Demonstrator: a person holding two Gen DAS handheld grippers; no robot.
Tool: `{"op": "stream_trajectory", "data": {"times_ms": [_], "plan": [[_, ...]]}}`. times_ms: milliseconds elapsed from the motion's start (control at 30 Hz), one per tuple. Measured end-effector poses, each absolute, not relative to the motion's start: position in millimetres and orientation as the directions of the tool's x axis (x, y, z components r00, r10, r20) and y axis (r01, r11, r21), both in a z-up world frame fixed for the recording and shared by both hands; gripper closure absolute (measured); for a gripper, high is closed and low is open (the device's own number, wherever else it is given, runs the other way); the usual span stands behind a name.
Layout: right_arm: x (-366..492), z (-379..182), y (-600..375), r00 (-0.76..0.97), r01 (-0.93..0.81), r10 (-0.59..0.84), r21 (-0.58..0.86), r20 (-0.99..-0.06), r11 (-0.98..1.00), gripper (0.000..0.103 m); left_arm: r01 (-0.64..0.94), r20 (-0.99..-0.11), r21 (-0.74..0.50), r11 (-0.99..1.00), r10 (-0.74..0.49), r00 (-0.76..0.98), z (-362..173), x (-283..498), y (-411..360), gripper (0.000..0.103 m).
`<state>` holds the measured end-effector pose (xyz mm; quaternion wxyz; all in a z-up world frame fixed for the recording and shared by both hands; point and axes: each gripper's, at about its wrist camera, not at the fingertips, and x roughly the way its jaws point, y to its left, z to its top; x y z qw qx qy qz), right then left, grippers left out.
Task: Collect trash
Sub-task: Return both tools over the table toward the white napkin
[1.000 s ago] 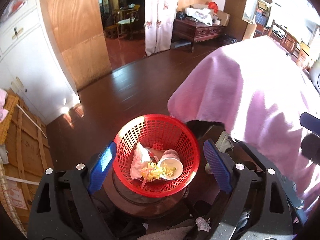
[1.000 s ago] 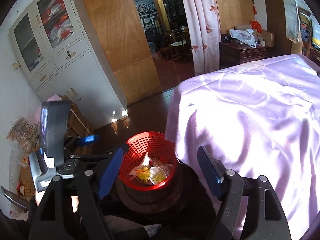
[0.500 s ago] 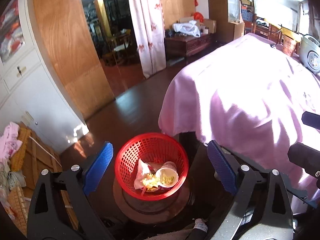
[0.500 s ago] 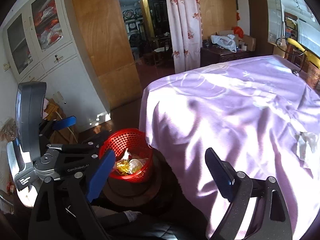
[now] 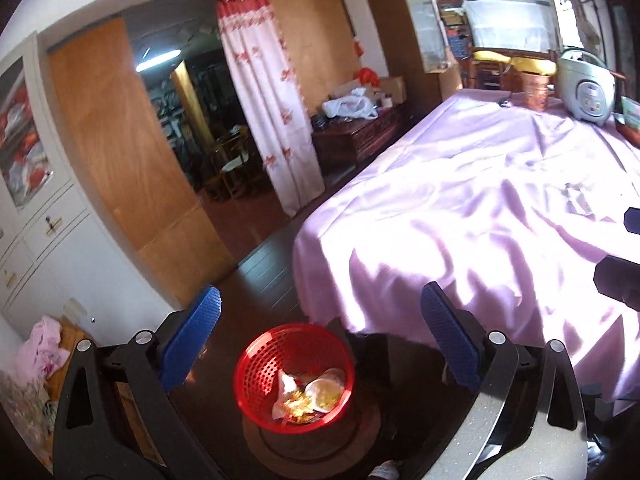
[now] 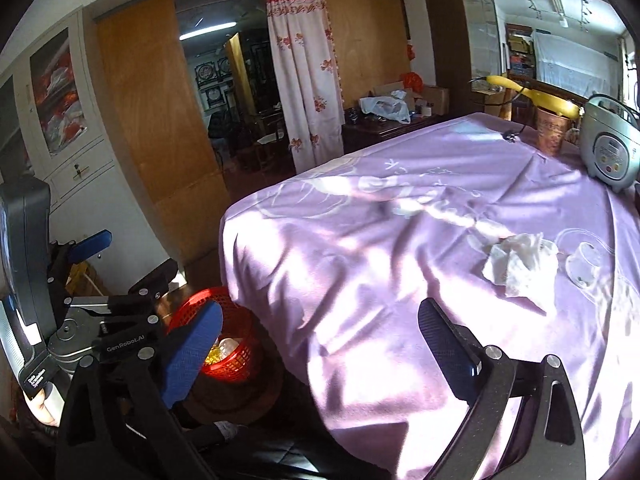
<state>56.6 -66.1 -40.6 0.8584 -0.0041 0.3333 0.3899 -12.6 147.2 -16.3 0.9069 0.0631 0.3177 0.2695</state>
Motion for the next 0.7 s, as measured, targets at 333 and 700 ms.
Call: {"op": "stream_trajectory", "data": {"times_ms": [333,700], "plan": [[80,-44,-153,0.604,-0.514,0.592,0.307,-0.534,0.801,0.006,-0.293,-0.504,0.327,0.898,0.428,0.750,-9,26,78,0.007],[111,-68,-258,0.730,-0.262,0.408,0.327,-0.548,0.908,0.006,-0.074,-0.592,0.259,0.963,0.219,0.776,-20,101,9,0.007]]}}
